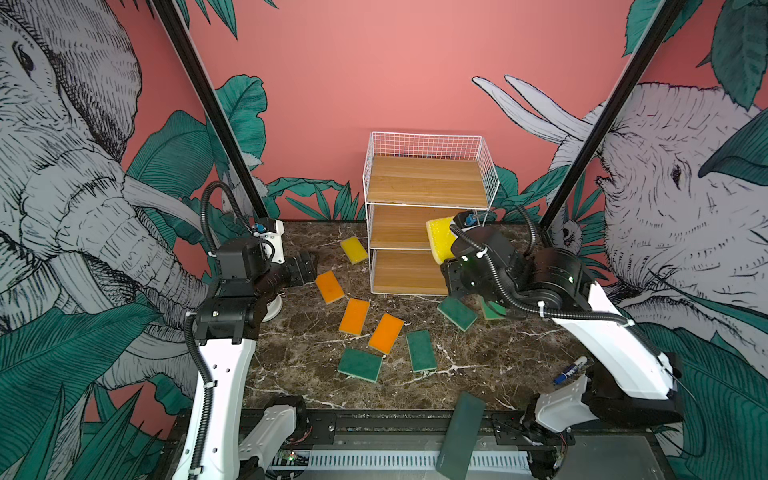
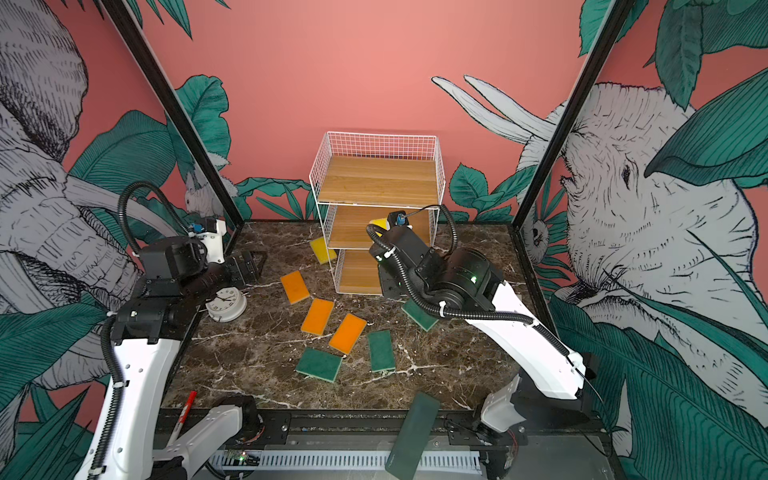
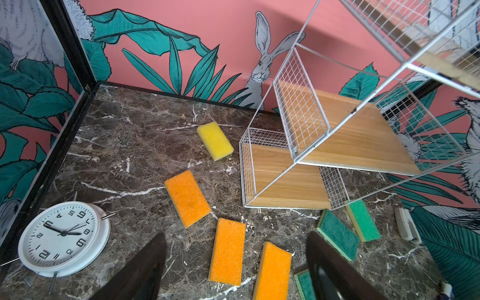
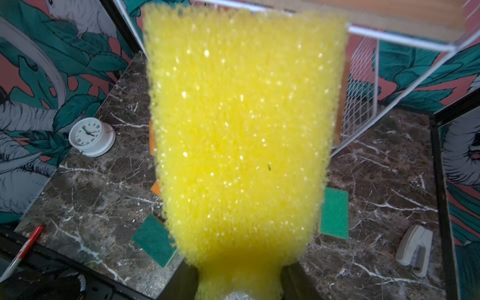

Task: Arrange cleaning sponges on a shelf
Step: Pick up the cleaning sponge from the bottom-right of the table.

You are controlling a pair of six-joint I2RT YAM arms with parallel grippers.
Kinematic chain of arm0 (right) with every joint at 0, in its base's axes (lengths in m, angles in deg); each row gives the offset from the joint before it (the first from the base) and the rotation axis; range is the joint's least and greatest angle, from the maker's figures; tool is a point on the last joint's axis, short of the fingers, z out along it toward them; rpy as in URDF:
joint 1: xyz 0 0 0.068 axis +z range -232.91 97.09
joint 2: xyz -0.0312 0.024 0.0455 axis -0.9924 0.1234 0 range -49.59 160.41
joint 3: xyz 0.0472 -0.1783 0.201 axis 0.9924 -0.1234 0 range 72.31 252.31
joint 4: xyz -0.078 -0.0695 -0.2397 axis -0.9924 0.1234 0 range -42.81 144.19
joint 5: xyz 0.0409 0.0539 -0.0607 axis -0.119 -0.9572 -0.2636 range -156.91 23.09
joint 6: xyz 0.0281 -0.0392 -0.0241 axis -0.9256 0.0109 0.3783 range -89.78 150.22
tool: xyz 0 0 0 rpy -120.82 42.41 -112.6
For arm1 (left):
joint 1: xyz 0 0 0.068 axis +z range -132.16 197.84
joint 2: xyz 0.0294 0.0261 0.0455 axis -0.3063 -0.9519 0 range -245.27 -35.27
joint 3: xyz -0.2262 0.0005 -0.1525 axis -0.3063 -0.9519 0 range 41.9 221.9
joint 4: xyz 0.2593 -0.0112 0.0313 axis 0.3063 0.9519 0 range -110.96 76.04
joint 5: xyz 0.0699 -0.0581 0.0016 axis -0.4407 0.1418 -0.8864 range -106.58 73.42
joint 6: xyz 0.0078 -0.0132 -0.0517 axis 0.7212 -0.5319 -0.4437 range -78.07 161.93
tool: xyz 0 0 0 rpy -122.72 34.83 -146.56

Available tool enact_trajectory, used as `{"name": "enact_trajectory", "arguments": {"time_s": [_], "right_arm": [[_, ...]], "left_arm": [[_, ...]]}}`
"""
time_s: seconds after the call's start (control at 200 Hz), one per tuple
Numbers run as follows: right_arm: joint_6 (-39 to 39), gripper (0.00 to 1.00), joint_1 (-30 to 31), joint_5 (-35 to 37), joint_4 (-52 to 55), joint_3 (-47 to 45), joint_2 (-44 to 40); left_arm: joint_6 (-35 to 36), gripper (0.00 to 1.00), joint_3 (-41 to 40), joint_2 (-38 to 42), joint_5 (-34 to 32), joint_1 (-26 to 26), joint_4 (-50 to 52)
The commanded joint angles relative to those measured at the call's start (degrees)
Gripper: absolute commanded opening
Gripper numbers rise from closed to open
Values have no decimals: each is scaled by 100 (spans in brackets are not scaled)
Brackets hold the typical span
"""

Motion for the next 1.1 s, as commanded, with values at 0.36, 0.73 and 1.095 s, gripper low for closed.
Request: {"name": "enact_trajectory", "arguments": {"time_s": [0.36,0.73,1.095], "right_arm": [[1923,43,-748,409,-1220,1381,534],[2043,43,-1752,-426,-1536,1709,1076],[1783,44,-2595,-1155,-1819,2312,1764]], "left_arm": [[-157,86,286,-30,266,-26,-221],[-396,85,349,-111,335,-26,-428],[-597,85,338,-266,399,-34,-586]]}}
